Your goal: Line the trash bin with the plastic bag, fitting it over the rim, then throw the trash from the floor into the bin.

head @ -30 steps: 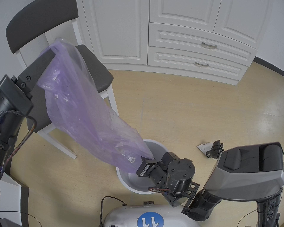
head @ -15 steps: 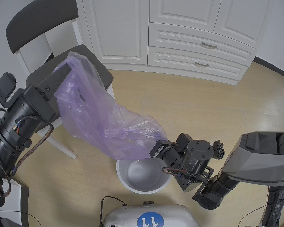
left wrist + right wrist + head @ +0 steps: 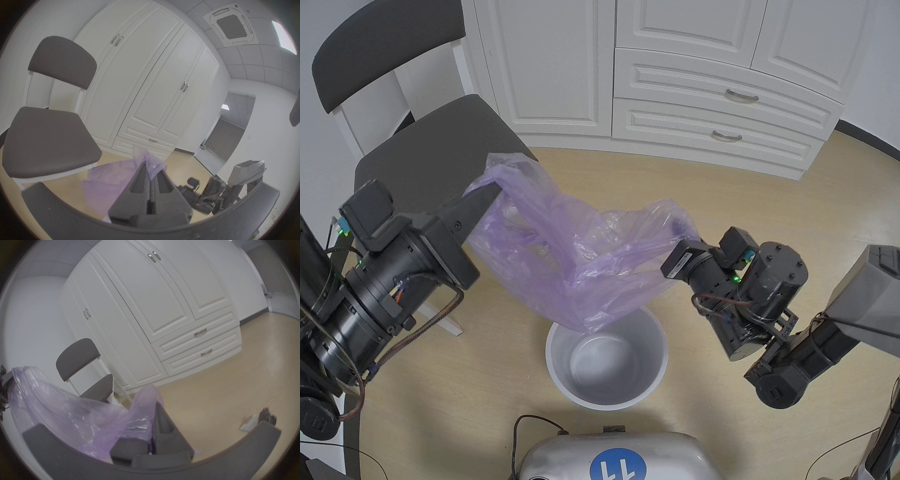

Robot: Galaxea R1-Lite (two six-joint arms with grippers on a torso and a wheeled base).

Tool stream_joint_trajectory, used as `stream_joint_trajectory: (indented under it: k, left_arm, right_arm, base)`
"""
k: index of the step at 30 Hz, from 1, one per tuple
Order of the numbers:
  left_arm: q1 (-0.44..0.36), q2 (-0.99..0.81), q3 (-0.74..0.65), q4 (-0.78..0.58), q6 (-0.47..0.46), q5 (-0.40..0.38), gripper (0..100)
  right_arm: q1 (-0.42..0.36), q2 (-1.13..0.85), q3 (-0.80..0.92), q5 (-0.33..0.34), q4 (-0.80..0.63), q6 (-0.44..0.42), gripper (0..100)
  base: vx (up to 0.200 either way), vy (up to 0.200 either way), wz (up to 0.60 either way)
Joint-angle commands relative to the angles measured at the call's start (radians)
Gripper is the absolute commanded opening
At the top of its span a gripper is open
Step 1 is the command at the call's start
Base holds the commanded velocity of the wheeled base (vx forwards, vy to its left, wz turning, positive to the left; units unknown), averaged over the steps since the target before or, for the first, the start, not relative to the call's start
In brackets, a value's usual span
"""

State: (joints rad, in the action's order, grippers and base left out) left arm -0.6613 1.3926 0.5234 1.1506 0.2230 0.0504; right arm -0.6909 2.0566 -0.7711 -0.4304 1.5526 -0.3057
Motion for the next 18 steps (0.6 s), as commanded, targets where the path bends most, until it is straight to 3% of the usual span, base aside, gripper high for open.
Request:
stream_joint_trajectory:
  k: [1,12,13,18]
  left_arm:
    - [-0.004,0.062,-0.006,0.001,-0.001,0.002,0]
    - [-0.004,0.045,-0.042,0.0,-0.067,0.02,0]
    - [-0.006,0.025,-0.056,0.001,-0.119,0.025,0]
    - [-0.006,0.005,-0.08,0.0,-0.145,0.023,0]
  right_arm:
    - [0.019,-0.085,0.019,-0.004,0.018,0.053,0]
    - [0.028,-0.282,0.11,-0.007,0.018,0.217,0]
    - [0.019,-0.349,0.159,-0.007,-0.006,0.251,0]
    - [-0.024,-0.475,0.216,-0.01,-0.22,0.258,0]
  base:
    - [0.0,0.0,0.0]
    - [0.0,0.0,0.0]
    - [0.0,0.0,0.0]
    - [0.0,0.0,0.0]
